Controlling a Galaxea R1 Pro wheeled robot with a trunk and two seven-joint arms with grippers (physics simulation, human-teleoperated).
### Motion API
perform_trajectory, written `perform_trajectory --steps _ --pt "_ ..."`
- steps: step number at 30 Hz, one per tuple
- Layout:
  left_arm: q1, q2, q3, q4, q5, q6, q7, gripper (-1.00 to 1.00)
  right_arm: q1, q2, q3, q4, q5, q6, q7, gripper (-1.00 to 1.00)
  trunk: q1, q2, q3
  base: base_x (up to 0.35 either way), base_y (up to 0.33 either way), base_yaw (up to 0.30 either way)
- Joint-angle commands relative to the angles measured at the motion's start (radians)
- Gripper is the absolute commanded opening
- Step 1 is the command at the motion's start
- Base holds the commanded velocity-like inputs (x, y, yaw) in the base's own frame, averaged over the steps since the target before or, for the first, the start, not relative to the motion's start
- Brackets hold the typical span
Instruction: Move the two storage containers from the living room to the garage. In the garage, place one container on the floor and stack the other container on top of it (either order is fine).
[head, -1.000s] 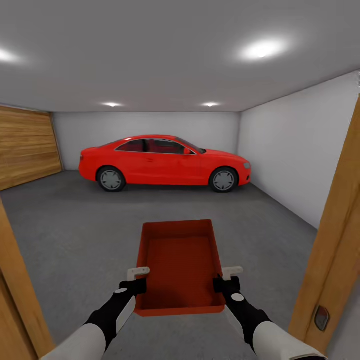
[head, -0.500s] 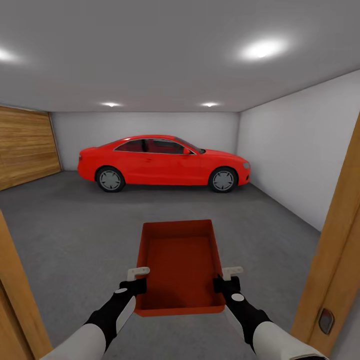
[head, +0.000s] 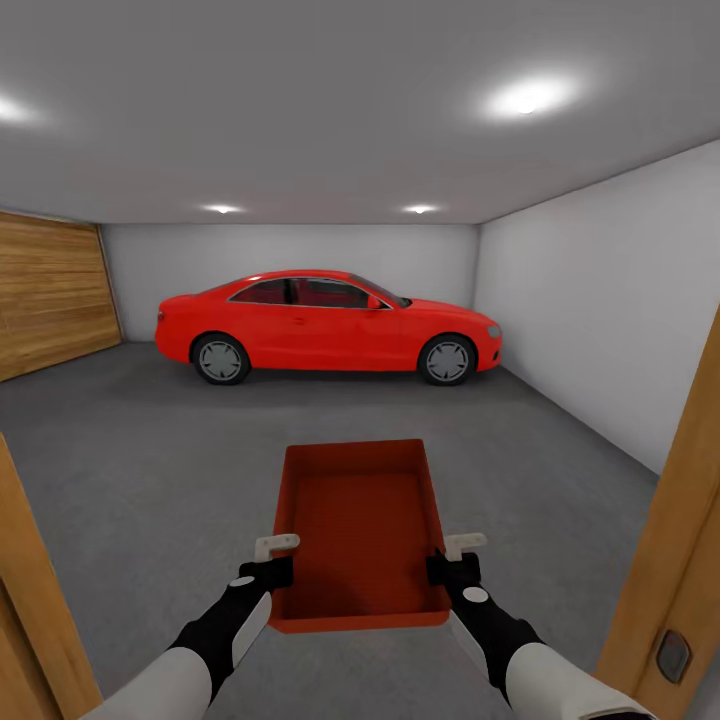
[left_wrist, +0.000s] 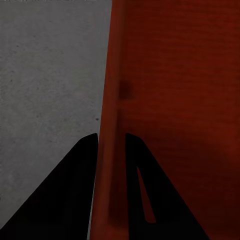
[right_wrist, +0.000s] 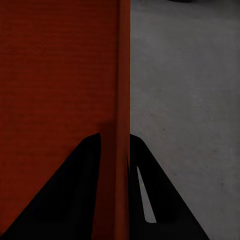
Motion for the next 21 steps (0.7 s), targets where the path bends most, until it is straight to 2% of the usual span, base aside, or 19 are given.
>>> perform_trajectory --steps 1,9,16,21 --pt "0.0 0.009 0.026 -0.005 -0.011 -0.043 0.094 -1.0 -0.001 0.0 -0.014 0.002 -0.053 0.001 0.007 -1.0 0.0 -0.001 -0.002 0.0 0.0 0.0" --pt "0.0 0.009 0.026 -0.005 -0.01 -0.043 0.095 -1.0 0.0 0.0 -0.014 0.002 -0.053 0.001 0.007 -1.0 0.0 -0.001 -0.002 0.0 0.0 -0.004" --pt "0.0 0.009 0.026 -0.005 -0.01 -0.043 0.095 -1.0 -0.001 0.0 -0.014 0.002 -0.053 0.001 0.007 -1.0 0.0 -0.001 -0.002 0.0 0.0 -0.158" --pt "0.0 0.009 0.026 -0.005 -0.01 -0.043 0.094 -1.0 -0.001 0.0 -0.014 0.002 -0.053 0.001 0.007 -1.0 0.0 -0.001 -0.002 0.0 0.0 -0.038"
